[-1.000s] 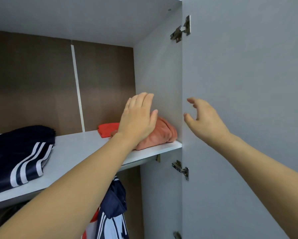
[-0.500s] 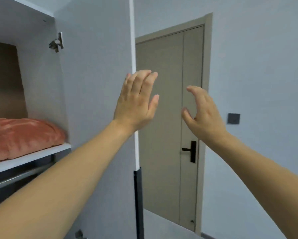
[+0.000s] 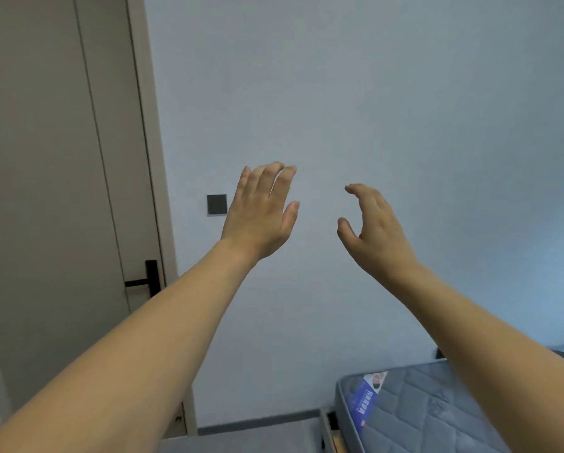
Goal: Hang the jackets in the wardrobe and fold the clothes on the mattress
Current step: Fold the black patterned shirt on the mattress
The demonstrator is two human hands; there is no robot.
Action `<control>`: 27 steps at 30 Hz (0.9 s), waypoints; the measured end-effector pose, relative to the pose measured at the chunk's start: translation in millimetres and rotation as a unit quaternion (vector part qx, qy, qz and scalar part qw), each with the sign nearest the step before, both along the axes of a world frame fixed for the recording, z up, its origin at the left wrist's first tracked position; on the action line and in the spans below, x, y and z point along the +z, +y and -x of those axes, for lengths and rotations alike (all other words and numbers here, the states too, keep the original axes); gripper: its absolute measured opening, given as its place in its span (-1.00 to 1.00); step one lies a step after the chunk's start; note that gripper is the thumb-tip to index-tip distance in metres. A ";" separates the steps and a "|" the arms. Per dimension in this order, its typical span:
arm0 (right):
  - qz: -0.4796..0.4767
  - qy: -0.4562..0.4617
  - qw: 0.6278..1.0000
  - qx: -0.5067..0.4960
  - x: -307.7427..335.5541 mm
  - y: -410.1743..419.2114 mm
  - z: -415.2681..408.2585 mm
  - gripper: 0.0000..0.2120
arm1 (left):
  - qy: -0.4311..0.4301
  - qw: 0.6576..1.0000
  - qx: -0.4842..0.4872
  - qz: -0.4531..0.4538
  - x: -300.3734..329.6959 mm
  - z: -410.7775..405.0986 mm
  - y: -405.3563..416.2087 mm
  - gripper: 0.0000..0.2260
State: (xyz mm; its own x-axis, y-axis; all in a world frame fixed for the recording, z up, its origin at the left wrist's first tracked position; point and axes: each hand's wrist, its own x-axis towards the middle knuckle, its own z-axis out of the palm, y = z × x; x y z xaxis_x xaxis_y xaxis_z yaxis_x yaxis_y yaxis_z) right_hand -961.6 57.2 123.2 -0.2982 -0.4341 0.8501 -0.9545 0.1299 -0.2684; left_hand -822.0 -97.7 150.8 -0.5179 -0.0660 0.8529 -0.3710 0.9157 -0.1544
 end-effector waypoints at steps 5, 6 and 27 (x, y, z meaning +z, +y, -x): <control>-0.057 -0.014 0.993 -0.102 -34.7 7.3 104.0 -0.54 | -0.025 0.998 -0.064 -0.006 -25.6 119.2 -24.9 -0.51; -0.068 -0.026 0.990 -0.122 -41.3 8.8 124.2 -0.54 | -0.029 0.996 -0.080 -0.019 -32.0 143.7 -30.1 -0.51; -0.147 -0.371 0.843 -0.360 -352.8 185.6 479.9 -0.56 | -0.357 0.885 -0.269 -0.132 -337.2 620.0 79.1 -0.54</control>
